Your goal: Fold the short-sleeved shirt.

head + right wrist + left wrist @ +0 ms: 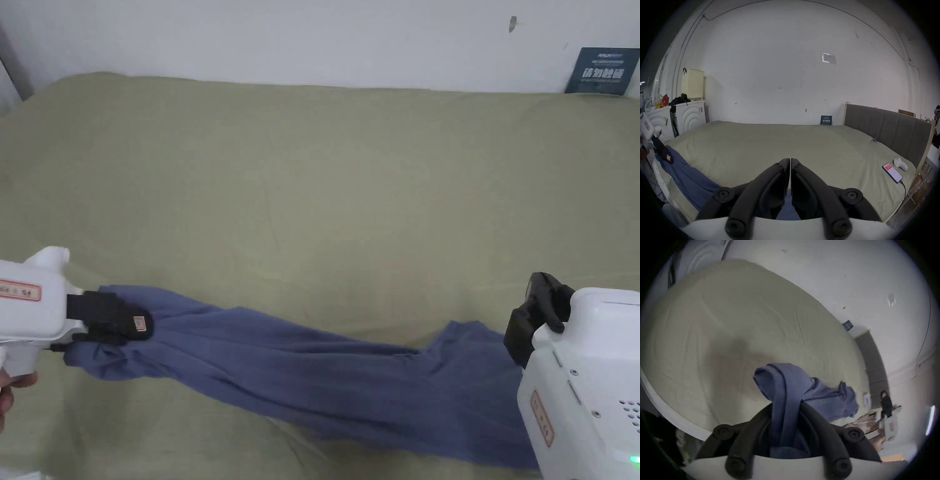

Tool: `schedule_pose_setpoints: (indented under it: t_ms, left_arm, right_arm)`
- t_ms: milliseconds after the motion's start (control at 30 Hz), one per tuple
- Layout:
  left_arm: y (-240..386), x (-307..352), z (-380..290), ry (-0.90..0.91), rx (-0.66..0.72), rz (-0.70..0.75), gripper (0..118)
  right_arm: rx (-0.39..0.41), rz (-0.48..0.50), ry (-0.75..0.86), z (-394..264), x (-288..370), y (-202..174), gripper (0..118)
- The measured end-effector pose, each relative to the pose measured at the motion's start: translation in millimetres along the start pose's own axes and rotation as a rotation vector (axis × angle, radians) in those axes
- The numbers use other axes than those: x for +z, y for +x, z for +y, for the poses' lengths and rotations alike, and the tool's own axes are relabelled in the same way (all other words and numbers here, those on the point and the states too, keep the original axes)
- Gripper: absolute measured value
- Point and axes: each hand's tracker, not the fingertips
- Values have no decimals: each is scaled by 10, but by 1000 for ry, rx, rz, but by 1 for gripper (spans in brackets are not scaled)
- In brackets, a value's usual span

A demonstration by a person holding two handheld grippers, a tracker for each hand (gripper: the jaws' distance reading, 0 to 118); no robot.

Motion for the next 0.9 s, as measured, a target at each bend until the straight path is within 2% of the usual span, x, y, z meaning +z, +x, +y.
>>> schedule_pose_setpoints:
  t_ms: [133,300,600,633,667,700,733,767,800,900]
  left_arm:
    - [544,-71,-19,-5,-139,70,10]
    - [1241,-402,-96,-67,-334,91,10]
    - [2136,-1642,-435,-198,-483,113,11]
    - [2182,-1813,-496,-198,-493,113,16]
    - [2227,-1935,-563,-202,-510,92,40]
    - [2225,-2048,-594,-197,-508,35,96]
    - [2217,-2140,-626,-181,-486,-4,118]
    - [2214,-2124,-643,-206,-493,4,115]
    - [2268,-2025,-679,-173,-461,-38,103]
    - [2164,-1701,-668,-143,-421,-68,99]
  right_arm:
    - [-14,-14,-29,-25,2,-6,7]
    - [-22,0,-39,-26,72,57,7]
    - [25,-32,-24,-55,94,142,7]
    - [32,-37,-20,-64,73,150,7]
    - [33,-38,-26,-64,49,157,7]
    - [29,-35,-29,-70,30,165,7]
    - [21,-38,-37,-77,7,170,7]
    - [17,-37,-41,-86,-9,181,7]
    - [15,-41,-44,-91,-18,185,7]
    - [4,-37,-53,-96,-54,216,7]
